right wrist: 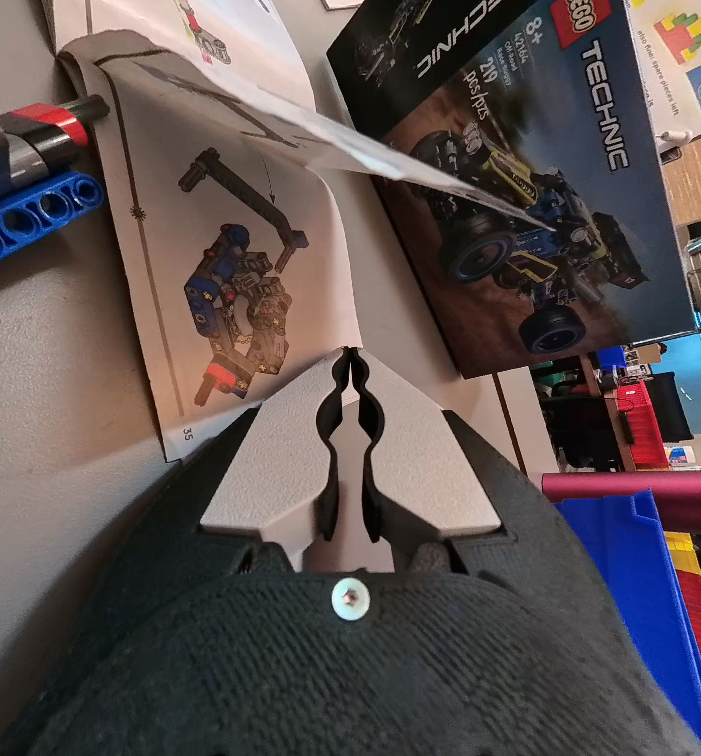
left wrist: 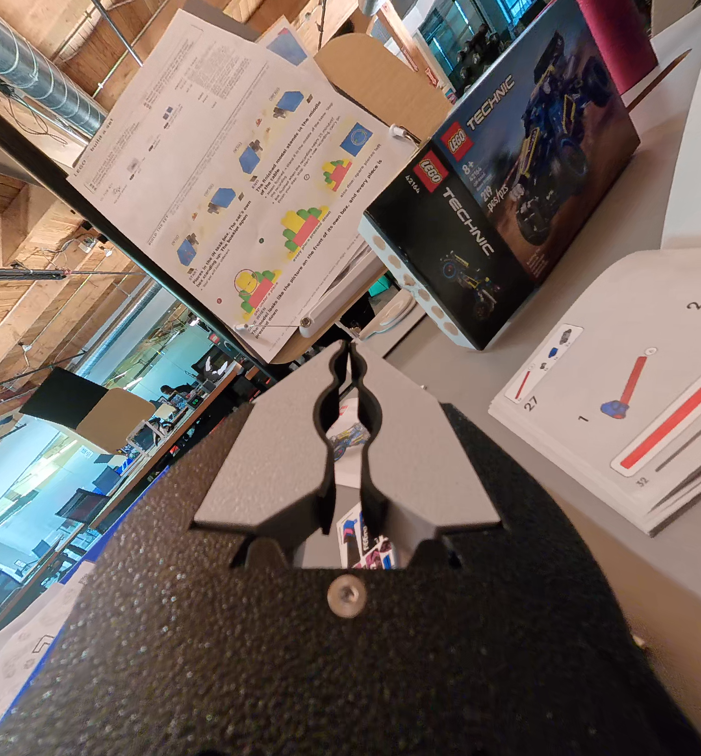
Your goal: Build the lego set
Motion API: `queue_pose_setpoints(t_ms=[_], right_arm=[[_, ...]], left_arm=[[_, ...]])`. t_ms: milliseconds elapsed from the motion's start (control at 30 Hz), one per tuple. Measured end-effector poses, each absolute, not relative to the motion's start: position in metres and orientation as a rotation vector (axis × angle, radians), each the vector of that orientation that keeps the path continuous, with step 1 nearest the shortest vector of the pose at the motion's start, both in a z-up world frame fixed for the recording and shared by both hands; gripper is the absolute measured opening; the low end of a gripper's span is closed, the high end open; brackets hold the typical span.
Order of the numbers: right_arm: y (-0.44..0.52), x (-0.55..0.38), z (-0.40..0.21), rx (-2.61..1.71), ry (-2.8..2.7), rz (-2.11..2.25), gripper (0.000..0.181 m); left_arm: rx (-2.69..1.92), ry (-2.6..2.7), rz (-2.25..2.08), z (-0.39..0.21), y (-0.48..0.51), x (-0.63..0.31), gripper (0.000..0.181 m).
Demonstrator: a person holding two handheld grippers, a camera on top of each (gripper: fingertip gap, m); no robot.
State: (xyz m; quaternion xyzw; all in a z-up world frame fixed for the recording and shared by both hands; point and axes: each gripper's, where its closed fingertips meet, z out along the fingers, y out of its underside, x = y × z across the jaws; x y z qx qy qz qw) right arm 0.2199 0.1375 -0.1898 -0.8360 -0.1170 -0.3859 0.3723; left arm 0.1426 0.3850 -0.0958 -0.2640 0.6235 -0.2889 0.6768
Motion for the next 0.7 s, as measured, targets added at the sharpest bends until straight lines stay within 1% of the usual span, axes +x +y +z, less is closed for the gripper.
queue_pose_setpoints(t_ms=[533,700], right_arm=[[0.137,0.220,-0.190,-2.145,-0.319,-1.007,0.000],[0.137,0.220,-0.190,-2.144,-0.324,-1.009,0.000]], left_arm=[[-0.647,1.356,-0.671,-0.092,0.395,0.142,0.000],[-0.630,1.322,-0.650,-0.083,0.398,0.138,0.000]])
